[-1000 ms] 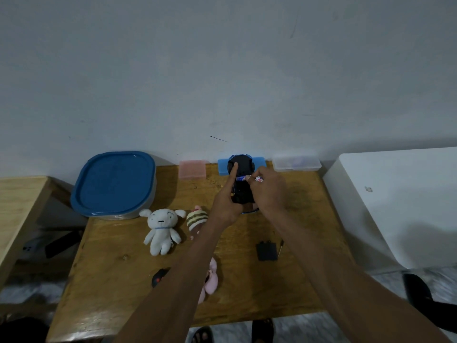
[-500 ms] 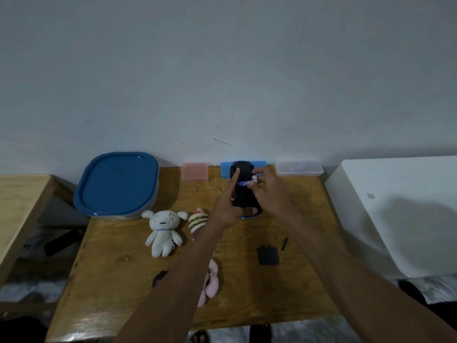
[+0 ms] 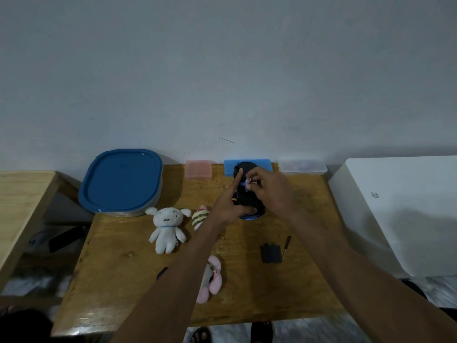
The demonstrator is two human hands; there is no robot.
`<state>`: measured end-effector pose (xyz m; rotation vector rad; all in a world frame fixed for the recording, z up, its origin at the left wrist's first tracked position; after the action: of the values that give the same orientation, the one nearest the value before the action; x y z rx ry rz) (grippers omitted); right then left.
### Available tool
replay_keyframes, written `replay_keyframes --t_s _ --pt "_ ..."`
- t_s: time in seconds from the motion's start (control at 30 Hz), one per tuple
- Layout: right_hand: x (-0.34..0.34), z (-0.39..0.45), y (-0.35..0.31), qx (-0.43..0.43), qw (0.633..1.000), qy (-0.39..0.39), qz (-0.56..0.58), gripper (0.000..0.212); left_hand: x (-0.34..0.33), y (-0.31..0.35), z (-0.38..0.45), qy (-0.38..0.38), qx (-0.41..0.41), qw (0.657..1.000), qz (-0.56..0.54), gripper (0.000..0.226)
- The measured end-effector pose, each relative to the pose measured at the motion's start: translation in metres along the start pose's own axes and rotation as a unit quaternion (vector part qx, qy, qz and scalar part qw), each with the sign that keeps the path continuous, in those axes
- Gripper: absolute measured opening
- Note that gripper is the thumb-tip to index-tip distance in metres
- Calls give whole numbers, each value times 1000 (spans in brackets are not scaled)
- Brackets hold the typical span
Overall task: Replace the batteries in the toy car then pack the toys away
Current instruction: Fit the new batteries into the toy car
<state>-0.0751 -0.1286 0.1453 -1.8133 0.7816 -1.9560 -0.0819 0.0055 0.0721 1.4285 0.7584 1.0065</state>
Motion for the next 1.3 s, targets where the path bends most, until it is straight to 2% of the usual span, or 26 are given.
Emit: replay_keyframes --t_s 0.13,0.27,0.5,0.8,0.9,0.97,1.03,1.07,1.13,1.17,1.23,1.3 --pt "-4 -4 -14 74 994 -32 -80 20 0 0 -3 -14 -3 1000 -6 114" --pt "-6 -5 -17 99 986 -45 -123 25 2 1 -4 -7 -4 1000 -22 115" --pt "-4 -3 -19 104 979 -39 -169 13 4 7 -4 -6 -17 1000 -15 113" --pt "-8 -1 -14 118 974 -32 -192 14 2 6 -2 6 -14 1000 -11 113" --pt "-9 2 -8 100 977 -53 -179 11 0 3 -2 4 -10 1000 -8 113" --pt "-8 7 -1 49 986 -91 -132 7 -1 1 -3 -5 -4 1000 -11 114" --pt "1 16 7 -61 993 -97 37 7 -3 0 -3 -10 3 1000 -12 115" --pt "6 19 11 -127 973 -93 168 11 -4 0 -4 -9 7 1000 -13 116" --pt "4 21 16 -221 882 -98 404 26 -8 0 -5 -7 17 1000 -23 116" --pt "1 21 17 -246 842 -96 470 35 -10 -1 -5 -8 20 999 -29 116" --pt "-5 18 19 -277 811 -83 509 42 -14 0 -5 -6 27 999 -41 116" --pt "-9 13 22 -291 812 -65 503 40 -15 -1 -4 -3 34 998 -48 116"
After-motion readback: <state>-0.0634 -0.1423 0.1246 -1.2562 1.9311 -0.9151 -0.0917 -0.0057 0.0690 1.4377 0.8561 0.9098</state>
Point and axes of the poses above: each hand's wrist, its own z-axis towards the middle knuckle, its own x-axis out of the back of the hand, y = z × x, the point moved 7 cm from there along z, towards the middle knuckle, and after that the axes turned 14 degrees about -x, right-handed, at the moved point
